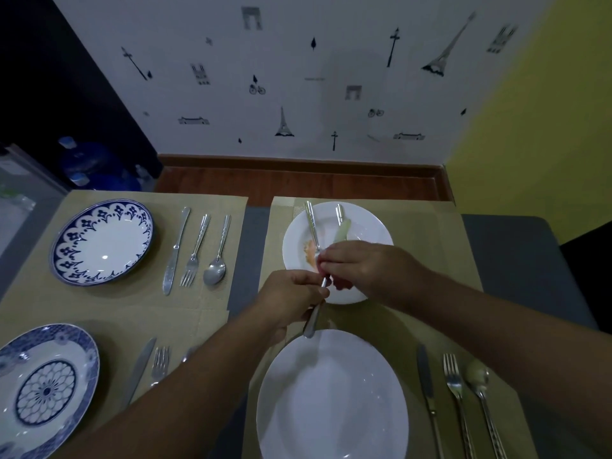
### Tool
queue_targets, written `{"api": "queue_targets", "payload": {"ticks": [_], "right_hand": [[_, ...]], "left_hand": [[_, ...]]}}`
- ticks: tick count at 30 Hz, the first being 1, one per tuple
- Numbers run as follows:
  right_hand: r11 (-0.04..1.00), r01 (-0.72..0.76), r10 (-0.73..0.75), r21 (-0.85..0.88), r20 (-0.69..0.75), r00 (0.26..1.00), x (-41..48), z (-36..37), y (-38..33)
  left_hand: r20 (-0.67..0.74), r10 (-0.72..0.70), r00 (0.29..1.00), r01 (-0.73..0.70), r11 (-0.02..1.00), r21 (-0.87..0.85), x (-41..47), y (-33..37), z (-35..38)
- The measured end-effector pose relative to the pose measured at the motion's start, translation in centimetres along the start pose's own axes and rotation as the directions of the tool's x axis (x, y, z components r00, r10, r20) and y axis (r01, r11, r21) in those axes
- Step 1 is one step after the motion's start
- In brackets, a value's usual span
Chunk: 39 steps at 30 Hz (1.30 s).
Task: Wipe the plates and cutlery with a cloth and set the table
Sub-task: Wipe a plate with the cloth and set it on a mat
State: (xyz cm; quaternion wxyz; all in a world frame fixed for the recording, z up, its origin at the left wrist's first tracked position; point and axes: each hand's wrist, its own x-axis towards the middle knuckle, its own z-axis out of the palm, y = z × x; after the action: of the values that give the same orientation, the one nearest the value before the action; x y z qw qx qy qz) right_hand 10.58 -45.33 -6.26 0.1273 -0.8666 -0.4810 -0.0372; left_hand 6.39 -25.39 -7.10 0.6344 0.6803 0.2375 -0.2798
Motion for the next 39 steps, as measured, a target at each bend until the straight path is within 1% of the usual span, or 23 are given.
{"api": "queue_targets", "payload": {"ticks": [2, 5, 8, 11, 13, 15, 17, 19, 21, 24, 26, 29, 32, 34, 36, 38, 39], "right_hand": [[0.999, -0.041, 0.041, -0.002, -0.015, 0.999, 0.5, -0.1, 0.9], [0.984, -0.173, 0.168, -0.040, -0.091, 0.982, 1.1, -0.4, 3.5], [0.959, -0.280, 0.275, -0.039, -0.098, 0.956, 0.7, -0.6, 5.1], [0.940, -0.342, 0.339, -0.016, -0.101, 0.935, 0.3, -1.2, 4.6], [0.951, -0.308, 0.306, 0.002, -0.122, 0.944, 0.2, -1.4, 3.7], [0.970, -0.242, 0.238, -0.023, -0.124, 0.963, 0.3, -1.0, 3.1], [0.980, -0.194, 0.191, -0.032, -0.090, 0.978, 0.3, -0.2, 2.7], [0.988, -0.151, 0.148, -0.018, -0.087, 0.985, 0.3, 0.2, 2.2], [0.994, -0.108, 0.106, -0.025, -0.085, 0.991, 0.2, 0.2, 1.4], [0.998, -0.059, 0.057, -0.031, -0.073, 0.996, 0.1, 0.1, 0.3], [0.999, -0.033, 0.031, -0.021, -0.072, 0.997, 0.1, 0.5, 0.1], [0.998, -0.055, 0.054, -0.011, -0.087, 0.995, 0.4, 0.3, 1.2], [0.982, -0.187, 0.186, -0.003, -0.069, 0.980, 0.3, -0.2, 3.3], [0.956, -0.291, 0.292, 0.031, -0.052, 0.955, -0.6, -0.8, 4.1], [0.926, -0.373, 0.375, 0.055, -0.047, 0.926, -1.9, -1.5, 4.3], [0.908, -0.416, 0.419, 0.049, -0.060, 0.906, -3.6, -1.9, 4.5], [0.899, -0.436, 0.439, 0.051, -0.065, 0.896, -4.5, -2.0, 4.6]], "left_hand": [[0.000, 0.023, 1.000, -0.023, 1.000, 0.007, 0.1, -0.4, -0.2], [-0.002, 0.048, 0.999, -0.048, 0.999, 0.024, -0.1, -0.7, -0.4], [-0.024, 0.046, 0.999, -0.046, 0.999, 0.014, -0.1, -0.7, -0.3], [-0.091, 0.062, 0.994, -0.053, 0.994, 0.098, 0.1, -0.5, -0.2], [-0.115, 0.107, 0.988, -0.092, 0.988, 0.124, 0.3, -0.4, -0.1], [-0.141, 0.140, 0.980, -0.121, 0.983, 0.135, 0.4, -0.5, 0.1], [-0.165, 0.125, 0.978, -0.107, 0.988, 0.109, 0.3, -0.5, 0.2], [-0.171, 0.079, 0.982, -0.067, 0.995, 0.076, 0.4, -0.4, 0.3], [-0.143, 0.044, 0.989, -0.037, 0.998, 0.055, 0.3, -0.1, 0.1], [-0.047, 0.001, 0.999, 0.000, 1.000, 0.019, 0.1, 0.2, -0.1], [-0.006, -0.005, 1.000, 0.005, 1.000, 0.024, -0.2, 0.4, -0.2], [0.007, 0.023, 1.000, -0.023, 0.998, 0.058, -0.1, 0.0, -0.3], [0.005, 0.032, 0.999, -0.032, 0.996, 0.079, -0.4, -0.4, -0.1], [0.002, 0.053, 0.999, -0.052, 0.989, 0.139, -0.4, -0.6, 0.1], [-0.007, 0.090, 0.996, -0.085, 0.958, 0.275, -0.2, -0.3, 0.5], [0.029, 0.179, 0.983, -0.171, 0.865, 0.472, 0.5, 0.5, 1.1], [0.071, 0.229, 0.971, -0.228, 0.788, 0.572, 1.0, 1.2, 1.6]]}}
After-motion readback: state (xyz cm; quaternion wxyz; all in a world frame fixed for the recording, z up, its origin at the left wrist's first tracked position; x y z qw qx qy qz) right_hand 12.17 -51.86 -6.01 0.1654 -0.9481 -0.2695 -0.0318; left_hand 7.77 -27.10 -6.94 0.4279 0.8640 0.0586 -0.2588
